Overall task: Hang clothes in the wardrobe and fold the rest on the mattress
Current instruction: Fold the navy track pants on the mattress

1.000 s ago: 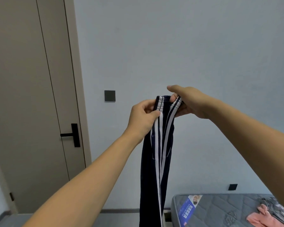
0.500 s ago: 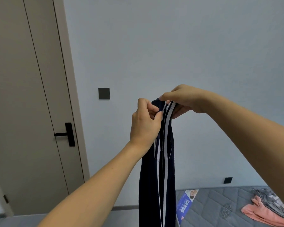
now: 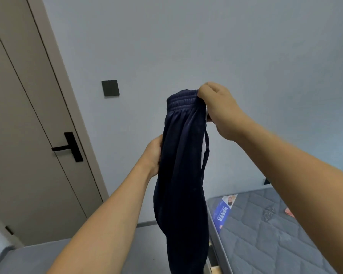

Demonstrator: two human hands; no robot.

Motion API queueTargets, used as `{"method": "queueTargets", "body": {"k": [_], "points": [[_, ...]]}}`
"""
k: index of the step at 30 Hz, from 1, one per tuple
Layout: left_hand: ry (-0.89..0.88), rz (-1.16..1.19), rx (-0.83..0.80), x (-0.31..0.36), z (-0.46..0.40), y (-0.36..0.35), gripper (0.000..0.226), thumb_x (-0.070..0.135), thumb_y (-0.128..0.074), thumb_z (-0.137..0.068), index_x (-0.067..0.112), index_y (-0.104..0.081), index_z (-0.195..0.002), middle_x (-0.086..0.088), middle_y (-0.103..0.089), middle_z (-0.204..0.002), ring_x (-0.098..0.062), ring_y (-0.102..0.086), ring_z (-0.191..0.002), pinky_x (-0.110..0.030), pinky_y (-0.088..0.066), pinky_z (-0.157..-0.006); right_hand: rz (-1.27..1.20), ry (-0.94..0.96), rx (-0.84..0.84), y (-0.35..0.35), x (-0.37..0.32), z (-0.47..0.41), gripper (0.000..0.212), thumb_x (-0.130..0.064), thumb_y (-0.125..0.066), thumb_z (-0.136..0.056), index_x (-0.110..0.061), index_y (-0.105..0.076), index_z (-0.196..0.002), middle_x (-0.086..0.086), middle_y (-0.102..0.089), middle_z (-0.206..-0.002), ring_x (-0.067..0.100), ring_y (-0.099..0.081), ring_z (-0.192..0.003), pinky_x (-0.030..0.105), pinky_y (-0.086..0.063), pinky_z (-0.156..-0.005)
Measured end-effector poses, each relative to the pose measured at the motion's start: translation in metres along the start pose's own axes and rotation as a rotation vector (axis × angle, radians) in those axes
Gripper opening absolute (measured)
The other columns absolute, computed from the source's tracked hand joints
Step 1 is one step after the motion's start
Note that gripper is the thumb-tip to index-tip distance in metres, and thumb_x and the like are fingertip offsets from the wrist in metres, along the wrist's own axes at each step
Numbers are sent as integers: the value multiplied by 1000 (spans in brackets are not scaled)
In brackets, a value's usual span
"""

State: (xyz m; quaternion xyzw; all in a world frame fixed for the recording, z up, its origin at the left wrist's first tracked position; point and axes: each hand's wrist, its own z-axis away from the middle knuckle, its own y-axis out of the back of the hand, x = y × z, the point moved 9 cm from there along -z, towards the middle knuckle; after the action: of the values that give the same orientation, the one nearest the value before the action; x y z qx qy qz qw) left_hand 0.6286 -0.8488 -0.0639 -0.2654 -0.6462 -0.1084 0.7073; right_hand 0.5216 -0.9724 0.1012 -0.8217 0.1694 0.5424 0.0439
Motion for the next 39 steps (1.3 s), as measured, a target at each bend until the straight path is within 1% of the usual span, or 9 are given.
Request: {"method": "queueTargets", "body": {"k": [3,6,10,14,21,26,34,37,39], "points": [[47,63,-304,-22,-6,-11,61,61,-55,-90,17,-65,-131,-11,-62,-135,-29,-59,-125,-47,-48,-104,-51,-40,261,27,39,9,15,-21,-42,-90,-21,-41,-75,-9,-40,-68,7,-35,-58,24,-34,-54],[129,-486,-414,-72,-9,-16,41,24,-61,-81,7,-68,-118,-14,-69,-119,-29,-66,-108,-42,-50,-97,-221,-96,507,63,78,28,10,-21,-43,-93,-24,-50,-87,-7,-44,-76,9,-39,-63,27,-38,-59],[114,-824,-91,-97,-31,-19,29,-5,-38,-76,9,-63,-72,-5,-63,-73,-22,-57,-68,-27,-47,-59,-352,-136,774,110,126,73,11,-15,-42,-97,-21,-51,-94,-1,-48,-85,10,-43,-61,24,-40,-56],[-120,-977,5,-86,-53,-82,18,0,-36,-61,18,-36,-57,-1,-41,-56,-24,-33,-59,-28,-24,-51,-462,-133,1118,175,171,149,17,-11,-39,-98,-22,-51,-97,-1,-55,-85,8,-52,-61,23,-46,-57],[-440,-1548,-378,-171,-50,-302,17,8,-43,-69,18,-55,-75,-6,-66,-90,-34,-56,-85,-31,-36,-66,-355,-215,1546,328,250,326,25,-6,-32,-96,-18,-52,-106,11,-59,-118,17,-57,-89,28,-52,-74],[-656,-1812,-790,-319,-13,-484,24,23,-40,-87,18,-62,-94,-17,-67,-115,-38,-60,-102,-35,-37,-73,-241,-356,1839,436,326,485,25,-9,-31,-96,-24,-51,-101,14,-54,-130,25,-57,-107,45,-48,-98],[-854,-1724,-1400,-677,150,-695,26,24,-39,-91,16,-51,-113,-12,-56,-120,-34,-51,-107,-41,-32,-83,7,-844,2294,529,480,830,33,-6,-30,-91,-30,-51,-100,7,-50,-132,25,-57,-113,44,-48,-99],[-705,-1678,-1480,-795,197,-688,52,19,-40,-90,21,-37,-142,-9,-33,-144,-32,-28,-135,-54,-12,-115,1,-1192,2177,530,542,935,41,3,-36,-91,-18,-52,-123,16,-51,-135,26,-55,-101,38,-50,-89],[-574,-1664,-1465,-855,206,-666,59,23,-39,-93,24,-26,-151,-8,-20,-155,-28,-12,-145,-60,6,-118,60,-1430,1935,534,576,977,40,-1,-41,-95,-4,-49,-133,25,-52,-134,30,-53,-99,39,-44,-83]]}}
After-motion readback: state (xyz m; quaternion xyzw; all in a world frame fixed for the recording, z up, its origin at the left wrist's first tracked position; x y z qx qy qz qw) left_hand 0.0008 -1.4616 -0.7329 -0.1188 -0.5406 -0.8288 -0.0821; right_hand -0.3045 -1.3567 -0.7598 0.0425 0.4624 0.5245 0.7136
